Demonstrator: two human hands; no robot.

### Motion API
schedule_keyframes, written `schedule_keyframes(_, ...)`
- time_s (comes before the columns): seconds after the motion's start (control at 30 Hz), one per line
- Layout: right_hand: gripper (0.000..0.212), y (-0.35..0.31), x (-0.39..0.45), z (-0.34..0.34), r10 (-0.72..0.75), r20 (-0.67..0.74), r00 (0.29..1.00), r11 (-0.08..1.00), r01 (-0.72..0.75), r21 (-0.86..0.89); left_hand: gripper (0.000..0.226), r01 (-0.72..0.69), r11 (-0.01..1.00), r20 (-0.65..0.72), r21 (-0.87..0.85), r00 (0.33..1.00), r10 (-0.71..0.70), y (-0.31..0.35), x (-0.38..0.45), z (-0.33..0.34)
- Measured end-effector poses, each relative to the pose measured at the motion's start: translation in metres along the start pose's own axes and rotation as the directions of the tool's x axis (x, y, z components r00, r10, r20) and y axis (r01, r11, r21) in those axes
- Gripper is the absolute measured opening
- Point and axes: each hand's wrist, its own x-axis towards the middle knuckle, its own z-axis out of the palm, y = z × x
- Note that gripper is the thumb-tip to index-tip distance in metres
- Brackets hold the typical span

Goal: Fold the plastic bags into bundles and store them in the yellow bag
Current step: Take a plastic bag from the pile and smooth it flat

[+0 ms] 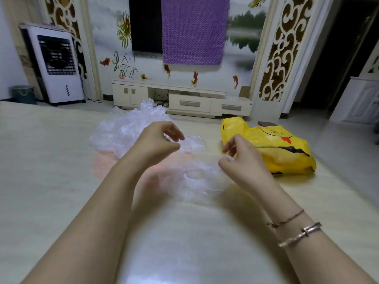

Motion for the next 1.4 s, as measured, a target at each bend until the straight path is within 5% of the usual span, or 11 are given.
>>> schedule_keyframes(0.33,0.012,0.016,0.007,0.018,0.186,0.264,0.946,0.856,-0.288,0.430,0.040,-0.278,0.906,0.486,0.321,0.869,0.095,-0.028,-0.030,0.029)
schedule_keyframes(0.4,0.015,0.016,0.006,0.020,0.105,0.161,0.981,0.939,-0.151,0.308,0.045,-0.266,0.905,0.487,0.333,0.870,0.077,-0.034,-0.034,0.028)
schedule_keyframes(0.5,0.016,0.005,0.001,0.017,-0.219,-0.060,0.974,0.972,0.223,0.073,0.055,-0.236,0.910,0.462,0.342,0.885,0.056,-0.039,-0.039,0.026)
schedule_keyframes(0.57,0.016,-0.003,-0.003,0.018,-0.364,-0.007,0.932,0.929,0.363,0.069,0.070,-0.209,0.911,0.453,0.355,0.891,0.028,-0.038,-0.043,0.027)
schedule_keyframes(0.7,0.043,-0.003,-0.015,0.028,-0.264,0.437,0.860,0.940,0.331,-0.082,0.086,-0.201,0.889,0.451,0.411,0.892,-0.007,-0.038,-0.044,0.028)
schedule_keyframes(0.87,0.075,0.012,-0.013,0.023,-0.046,0.707,0.706,0.913,0.317,-0.257,0.095,-0.199,0.864,0.510,0.462,0.857,-0.076,-0.038,-0.048,0.023)
schedule_keyframes(1.0,0.089,0.017,-0.013,0.014,-0.020,0.742,0.670,0.926,0.292,-0.239,0.095,-0.229,0.854,0.543,0.467,0.837,-0.072,-0.039,-0.048,0.022)
schedule_keyframes(1.1,0.088,0.013,-0.012,0.005,-0.090,0.680,0.728,0.976,0.202,-0.087,0.089,-0.181,0.907,0.512,0.381,0.858,-0.044,-0.041,-0.049,0.017)
schedule_keyframes(1.2,0.062,0.009,-0.008,-0.007,-0.198,0.557,0.807,0.973,0.229,0.014,0.065,-0.127,0.984,0.350,0.122,0.934,0.077,-0.041,-0.047,0.007)
schedule_keyframes(1.3,0.042,0.007,-0.007,-0.016,-0.219,0.543,0.810,0.961,0.275,-0.022,0.031,-0.148,0.989,0.283,-0.013,0.948,0.146,-0.040,-0.045,0.001)
schedule_keyframes(1.4,0.041,0.008,-0.010,-0.015,-0.181,0.610,0.772,0.950,0.297,-0.094,0.041,-0.086,0.996,0.381,0.039,0.922,0.065,-0.041,-0.046,0.001)
